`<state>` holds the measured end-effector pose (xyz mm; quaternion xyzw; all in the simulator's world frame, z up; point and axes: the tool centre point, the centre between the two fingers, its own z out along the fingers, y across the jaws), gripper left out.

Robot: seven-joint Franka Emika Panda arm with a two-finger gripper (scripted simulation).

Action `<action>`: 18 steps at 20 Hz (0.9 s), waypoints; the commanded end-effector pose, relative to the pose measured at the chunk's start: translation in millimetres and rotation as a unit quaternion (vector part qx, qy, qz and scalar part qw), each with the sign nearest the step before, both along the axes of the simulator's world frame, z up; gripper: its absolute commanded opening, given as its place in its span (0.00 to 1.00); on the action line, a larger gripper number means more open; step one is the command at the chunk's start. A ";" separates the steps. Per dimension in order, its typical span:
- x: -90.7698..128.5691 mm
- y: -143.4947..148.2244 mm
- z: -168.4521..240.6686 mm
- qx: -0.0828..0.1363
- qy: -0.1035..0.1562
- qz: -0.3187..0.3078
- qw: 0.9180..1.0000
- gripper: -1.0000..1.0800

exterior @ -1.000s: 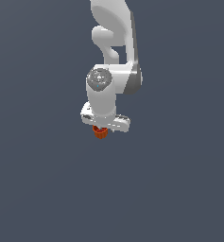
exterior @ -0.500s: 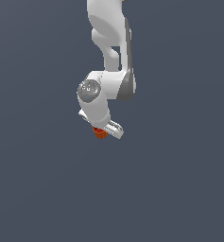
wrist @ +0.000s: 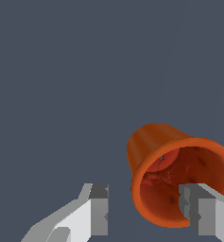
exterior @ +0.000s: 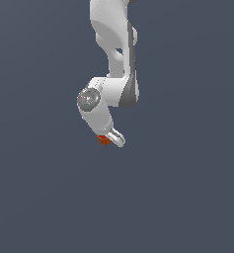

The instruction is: Pick up the object and move it to a goal position.

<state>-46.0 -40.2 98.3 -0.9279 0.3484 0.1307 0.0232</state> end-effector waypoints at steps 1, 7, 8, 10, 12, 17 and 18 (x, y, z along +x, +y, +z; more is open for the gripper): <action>-0.4 -0.1 -0.6 0.000 0.002 -0.005 1.000 0.62; -2.3 1.2 -8.9 0.000 0.001 -0.003 1.000 0.62; -3.3 1.6 -12.7 0.000 0.001 -0.003 1.000 0.62; -5.6 2.7 -20.7 0.000 0.001 -0.004 1.000 0.62; -7.1 3.4 -26.2 0.000 0.002 -0.005 1.000 0.62; -8.1 3.8 -29.2 0.000 0.002 -0.005 1.000 0.00; -8.1 3.8 -29.2 0.000 0.002 -0.005 1.000 0.00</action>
